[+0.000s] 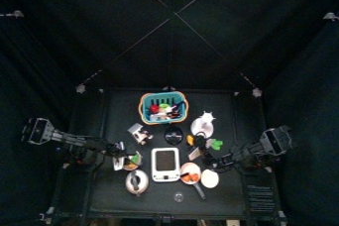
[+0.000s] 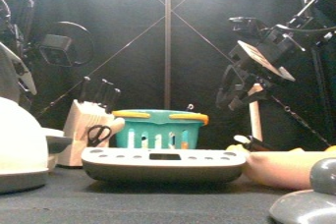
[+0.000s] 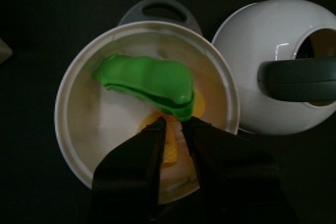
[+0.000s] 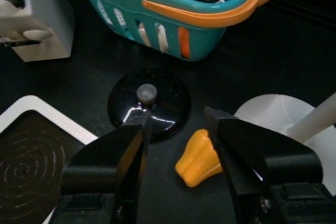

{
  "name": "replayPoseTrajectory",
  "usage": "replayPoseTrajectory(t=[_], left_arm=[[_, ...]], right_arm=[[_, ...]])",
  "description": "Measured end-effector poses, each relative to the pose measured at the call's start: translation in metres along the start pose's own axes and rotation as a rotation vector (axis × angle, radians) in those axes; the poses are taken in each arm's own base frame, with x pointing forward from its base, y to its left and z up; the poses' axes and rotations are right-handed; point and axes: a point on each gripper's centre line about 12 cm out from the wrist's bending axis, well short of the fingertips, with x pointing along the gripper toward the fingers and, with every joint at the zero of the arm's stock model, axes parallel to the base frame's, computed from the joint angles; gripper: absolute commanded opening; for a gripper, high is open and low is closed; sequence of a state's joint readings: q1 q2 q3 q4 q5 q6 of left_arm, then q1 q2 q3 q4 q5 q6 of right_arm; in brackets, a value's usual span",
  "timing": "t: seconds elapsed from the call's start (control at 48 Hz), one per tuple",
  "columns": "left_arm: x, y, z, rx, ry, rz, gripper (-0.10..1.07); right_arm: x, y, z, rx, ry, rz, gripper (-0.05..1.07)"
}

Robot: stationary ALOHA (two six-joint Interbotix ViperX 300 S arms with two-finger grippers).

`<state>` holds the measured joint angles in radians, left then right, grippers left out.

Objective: Grab pea

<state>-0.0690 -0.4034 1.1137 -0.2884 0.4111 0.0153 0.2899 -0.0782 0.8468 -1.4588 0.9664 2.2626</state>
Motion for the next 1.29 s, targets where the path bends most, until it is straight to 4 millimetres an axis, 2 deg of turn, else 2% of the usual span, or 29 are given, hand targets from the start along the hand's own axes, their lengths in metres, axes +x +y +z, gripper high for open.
replayPoseTrajectory(t=[0.104,0.167,0.271,0.396,0.521,0.625,0.771,0.833,0.917,1.021,1.167,1.292], left_arm=[[-0.004,0.002,0.003,-0.011,-0.024,0.0,0.93],[-0.011,0.002,0.013,-0.041,-0.062,-0.009,0.99],[-0.023,0.007,0.03,-0.244,-0.118,-0.058,0.99],[-0.023,0.012,0.038,-0.631,-0.113,-0.165,0.99],[-0.024,0.009,0.039,-0.783,-0.078,-0.225,0.99],[-0.022,0.03,0.034,-0.917,-0.094,-0.145,0.99],[-0.026,0.031,0.03,-0.999,-0.069,-0.054,0.99],[-0.033,0.025,0.032,-0.977,-0.097,-0.026,0.99],[-0.04,0.028,0.032,-1.02,-0.148,0.028,0.99],[-0.035,0.024,0.029,-1.06,-0.175,0.098,0.99],[-0.016,0.017,0.028,-1.099,-0.172,0.19,0.99],[-0.015,0.019,0.025,-1.134,-0.212,0.277,0.99]], right_arm=[[0.0,0.0,0.0,0.001,0.0,-0.001,0.83],[0.0,0.0,0.0,0.0,-0.001,0.001,0.83],[0.0,0.001,0.001,0.003,-0.002,0.001,0.83],[0.003,0.001,-0.003,-0.012,0.003,-0.009,0.83],[0.006,0.002,-0.007,-0.028,0.008,-0.014,0.83],[0.01,0.002,-0.013,-0.052,0.012,-0.022,0.83],[0.011,0.003,-0.016,-0.061,0.016,-0.025,0.83],[0.012,0.005,-0.017,-0.064,0.018,-0.027,0.83],[0.013,0.008,-0.017,-0.064,0.017,-0.023,0.83],[0.014,0.01,-0.02,-0.074,0.02,-0.024,0.83],[0.017,0.01,-0.024,-0.085,0.026,-0.032,0.83],[0.017,0.011,-0.025,-0.09,0.031,-0.028,0.83]])
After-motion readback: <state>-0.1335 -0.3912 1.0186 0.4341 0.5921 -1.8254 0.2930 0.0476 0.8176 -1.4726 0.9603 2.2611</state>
